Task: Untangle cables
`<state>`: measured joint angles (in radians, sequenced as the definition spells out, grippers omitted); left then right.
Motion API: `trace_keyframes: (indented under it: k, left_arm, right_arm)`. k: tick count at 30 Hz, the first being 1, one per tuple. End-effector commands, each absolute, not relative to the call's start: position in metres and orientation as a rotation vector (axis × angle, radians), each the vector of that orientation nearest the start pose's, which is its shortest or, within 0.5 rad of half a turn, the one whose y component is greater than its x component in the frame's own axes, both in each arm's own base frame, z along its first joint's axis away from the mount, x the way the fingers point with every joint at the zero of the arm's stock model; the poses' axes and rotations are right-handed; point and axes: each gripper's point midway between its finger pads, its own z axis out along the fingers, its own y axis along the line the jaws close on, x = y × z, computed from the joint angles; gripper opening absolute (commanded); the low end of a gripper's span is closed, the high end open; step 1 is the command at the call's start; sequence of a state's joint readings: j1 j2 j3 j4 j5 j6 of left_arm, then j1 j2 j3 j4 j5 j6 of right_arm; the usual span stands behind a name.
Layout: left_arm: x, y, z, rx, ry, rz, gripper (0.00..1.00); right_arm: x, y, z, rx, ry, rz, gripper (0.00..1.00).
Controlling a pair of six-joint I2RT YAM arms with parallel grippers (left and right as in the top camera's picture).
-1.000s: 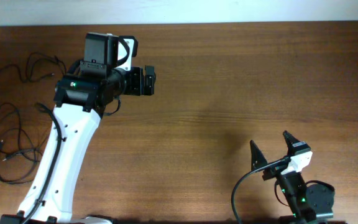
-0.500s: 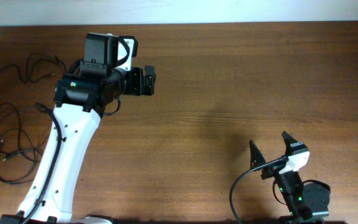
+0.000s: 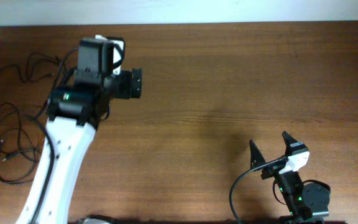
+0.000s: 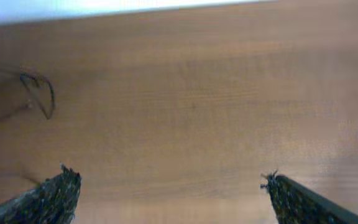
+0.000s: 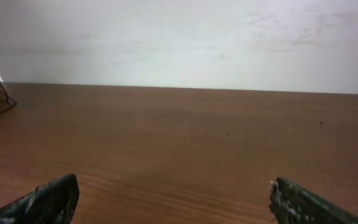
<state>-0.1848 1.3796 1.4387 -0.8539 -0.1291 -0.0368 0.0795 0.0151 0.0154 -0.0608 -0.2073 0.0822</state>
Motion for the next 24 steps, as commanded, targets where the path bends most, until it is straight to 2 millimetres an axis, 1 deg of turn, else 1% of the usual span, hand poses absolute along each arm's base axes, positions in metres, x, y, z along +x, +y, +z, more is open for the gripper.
trace_keyframes:
  k: [1, 2, 4, 6, 7, 8, 10, 11, 13, 15, 18, 19, 20, 22, 24]
  left_arm:
    - [0.359, -0.045, 0.256, 0.132, 2.241, -0.007, 0.99]
    - [0.353, -0.043, 0.249, 0.125, 2.186, -0.059, 0.99]
    - [0.330, -0.033, 0.230, 0.102, 2.089, -0.120, 0.99]
    - [0.309, -0.021, 0.218, 0.067, 2.008, -0.104, 0.99]
    - [0.294, -0.012, 0.210, 0.041, 1.945, -0.083, 0.99]
    - [0.284, -0.007, 0.205, 0.026, 1.900, -0.070, 0.99]
    - [0.269, -0.004, 0.194, 0.018, 1.827, -0.055, 0.99]
    - [0.264, -0.004, 0.192, 0.019, 1.790, -0.051, 1.00]
    - [0.257, -0.003, 0.186, 0.029, 1.737, -0.034, 0.99]
    - [0.251, -0.004, 0.170, 0.049, 1.711, -0.024, 0.99]
    - [0.247, -0.007, 0.147, 0.056, 1.696, -0.030, 0.99]
    - [0.246, -0.010, 0.156, 0.069, 1.653, -0.037, 0.99]
    - [0.245, -0.012, 0.159, 0.076, 1.638, -0.042, 0.99]
    - [0.245, -0.020, 0.159, 0.101, 1.638, -0.066, 0.99]
    - [0.245, -0.021, 0.159, 0.106, 1.638, -0.071, 0.99]
  right_arm:
    - [0.239, 0.055, 0.161, -0.158, 1.627, 0.292, 0.99]
    - [0.239, 0.055, 0.161, -0.158, 1.627, 0.292, 0.99]
    - [0.239, 0.055, 0.161, -0.158, 1.627, 0.292, 0.99]
    - [0.239, 0.055, 0.161, -0.158, 1.627, 0.292, 0.99]
    - [0.239, 0.055, 0.161, -0.158, 1.627, 0.292, 0.99]
    - [0.239, 0.055, 0.161, -0.158, 1.627, 0.292, 0.99]
    - [0.239, 0.055, 0.161, -0.158, 1.627, 0.292, 0.99]
    - [0.239, 0.055, 0.161, -0.158, 1.627, 0.292, 0.99]
    - [0.239, 0.055, 0.161, -0.158, 1.627, 0.292, 0.99]
    - [0.239, 0.055, 0.161, -0.158, 1.627, 0.292, 0.99]
    - [0.239, 0.055, 0.161, -0.158, 1.627, 0.292, 0.99]
    - [0.239, 0.055, 0.161, -0.158, 1.627, 0.292, 0.99]
    - [0.239, 0.055, 0.161, -0.158, 1.627, 0.292, 0.99]
    - [0.239, 0.055, 0.161, -0.158, 1.627, 0.292, 0.99]
    - [0.239, 0.055, 0.161, -0.158, 1.627, 0.292, 0.99]
